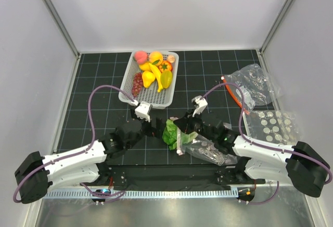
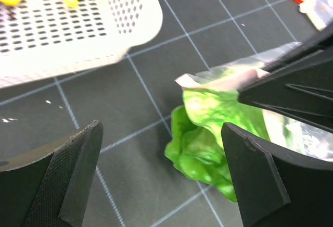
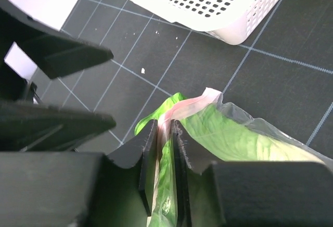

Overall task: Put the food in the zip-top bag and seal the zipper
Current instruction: Adjust the fake vegetable in the zipper food storage bag.

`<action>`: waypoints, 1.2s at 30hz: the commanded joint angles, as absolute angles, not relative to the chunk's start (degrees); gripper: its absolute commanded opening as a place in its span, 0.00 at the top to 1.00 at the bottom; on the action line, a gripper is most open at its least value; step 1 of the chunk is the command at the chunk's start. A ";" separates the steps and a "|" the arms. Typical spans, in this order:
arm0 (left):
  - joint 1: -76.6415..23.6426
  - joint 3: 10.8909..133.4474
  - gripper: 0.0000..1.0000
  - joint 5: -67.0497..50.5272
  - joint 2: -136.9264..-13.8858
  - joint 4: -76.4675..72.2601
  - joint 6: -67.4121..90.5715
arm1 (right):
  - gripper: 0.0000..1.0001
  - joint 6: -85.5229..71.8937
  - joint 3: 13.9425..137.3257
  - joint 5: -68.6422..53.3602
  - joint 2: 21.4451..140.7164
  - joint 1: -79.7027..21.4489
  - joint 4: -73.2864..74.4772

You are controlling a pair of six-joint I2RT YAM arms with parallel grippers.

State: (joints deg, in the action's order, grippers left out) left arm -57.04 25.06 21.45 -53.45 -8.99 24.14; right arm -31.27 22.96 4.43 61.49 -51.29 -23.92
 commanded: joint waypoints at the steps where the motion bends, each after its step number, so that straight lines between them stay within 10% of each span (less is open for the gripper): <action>1: -56.08 25.40 0.00 24.53 -54.05 -12.47 20.59 | 0.83 -27.43 24.52 2.65 60.64 -51.59 -25.66; 3: -55.81 25.66 0.01 20.51 -55.37 -14.49 18.03 | 0.99 -26.55 25.40 1.33 61.69 -51.59 -24.88; 36: -55.90 26.19 0.28 -3.34 -56.08 -9.49 4.57 | 0.99 -13.18 28.30 -20.57 59.50 -51.68 -16.53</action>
State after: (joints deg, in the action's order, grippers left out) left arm -55.96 24.10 -3.51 -56.95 -7.01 5.67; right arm -13.89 27.75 -18.52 60.03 -51.37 -14.44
